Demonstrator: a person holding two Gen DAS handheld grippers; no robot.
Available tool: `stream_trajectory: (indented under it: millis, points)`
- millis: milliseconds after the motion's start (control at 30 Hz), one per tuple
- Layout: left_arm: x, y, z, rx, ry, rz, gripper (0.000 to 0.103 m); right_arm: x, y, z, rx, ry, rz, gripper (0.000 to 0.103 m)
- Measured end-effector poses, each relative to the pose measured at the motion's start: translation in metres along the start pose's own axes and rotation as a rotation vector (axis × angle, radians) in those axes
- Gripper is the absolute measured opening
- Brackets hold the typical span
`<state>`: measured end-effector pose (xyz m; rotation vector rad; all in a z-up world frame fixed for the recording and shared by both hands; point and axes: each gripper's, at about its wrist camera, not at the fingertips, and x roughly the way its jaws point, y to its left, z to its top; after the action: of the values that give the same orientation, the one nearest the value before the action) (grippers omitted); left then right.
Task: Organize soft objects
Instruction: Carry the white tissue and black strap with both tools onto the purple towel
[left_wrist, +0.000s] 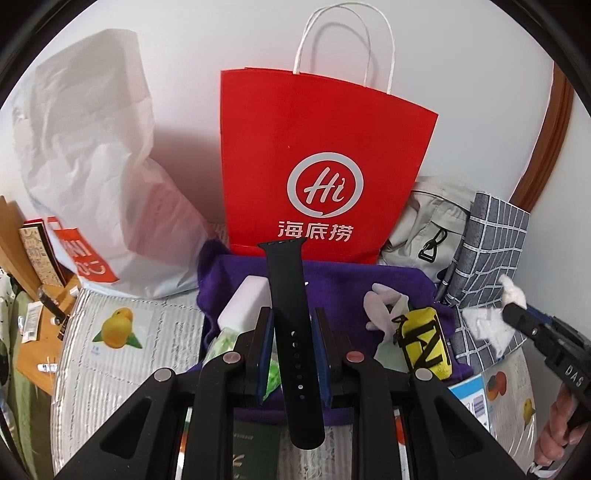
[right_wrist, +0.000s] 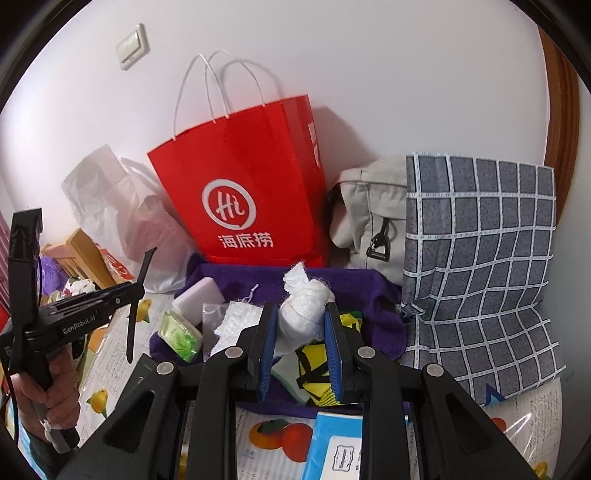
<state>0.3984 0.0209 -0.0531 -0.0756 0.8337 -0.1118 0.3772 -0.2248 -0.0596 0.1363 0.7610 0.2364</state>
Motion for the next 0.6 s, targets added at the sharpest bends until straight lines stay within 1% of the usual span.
stream_trajectory:
  millis: [300, 600]
  points:
    - [0.03, -0.007, 0.006, 0.015, 0.016, -0.003, 0.02, 0.038, -0.012, -0.01, 0.017, 0.079, 0.001, 0.025]
    - [0.054, -0.003, 0.005, -0.001, 0.029, -0.024, 0.02, 0.044, -0.009, -0.005, -0.009, 0.054, 0.027, 0.025]
